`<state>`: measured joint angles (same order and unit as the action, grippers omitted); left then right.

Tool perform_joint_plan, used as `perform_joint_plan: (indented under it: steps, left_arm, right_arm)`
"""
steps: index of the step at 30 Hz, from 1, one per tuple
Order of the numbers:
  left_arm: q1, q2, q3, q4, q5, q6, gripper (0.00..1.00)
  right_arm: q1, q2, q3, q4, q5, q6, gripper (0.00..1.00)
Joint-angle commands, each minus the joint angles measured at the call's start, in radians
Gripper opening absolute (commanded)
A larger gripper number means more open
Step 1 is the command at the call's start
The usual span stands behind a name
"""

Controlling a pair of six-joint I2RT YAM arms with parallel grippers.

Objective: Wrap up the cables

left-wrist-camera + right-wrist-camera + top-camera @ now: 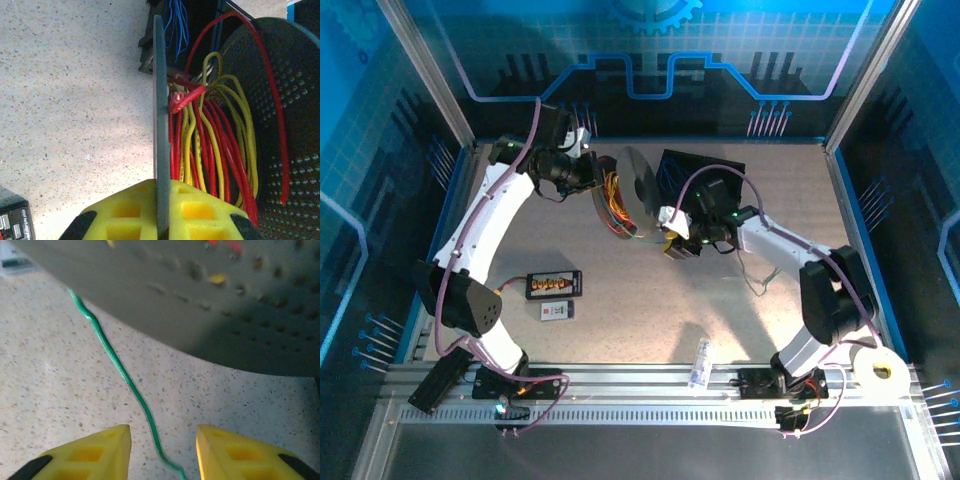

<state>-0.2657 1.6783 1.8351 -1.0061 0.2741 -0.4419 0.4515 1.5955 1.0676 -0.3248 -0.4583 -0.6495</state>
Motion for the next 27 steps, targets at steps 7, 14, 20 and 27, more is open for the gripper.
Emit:
perform_joint_plan:
  steps: [7, 14, 20, 27]
  left_arm:
    - [-0.010, 0.010, 0.041, 0.167, -0.080, 0.008, 0.00]
    - [-0.016, -0.022, -0.012, 0.232, -0.099, 0.000, 0.00]
    - [-0.021, -0.097, -0.083, 0.262, -0.130, 0.002, 0.00]
    - [-0.040, -0.151, -0.115, 0.235, -0.165, 0.003, 0.00]
  right_arm:
    - [0.004, -0.277, -0.146, 0.211, -0.225, 0.169, 0.61]
    - [0.022, -0.477, -0.202, 0.378, -0.153, 0.589, 0.64]
    - [0.056, -0.574, -0.140, 0.137, 0.072, 0.830, 0.88]
    - [0.174, -0.599, -0.117, -0.052, 0.393, 1.129, 1.00]
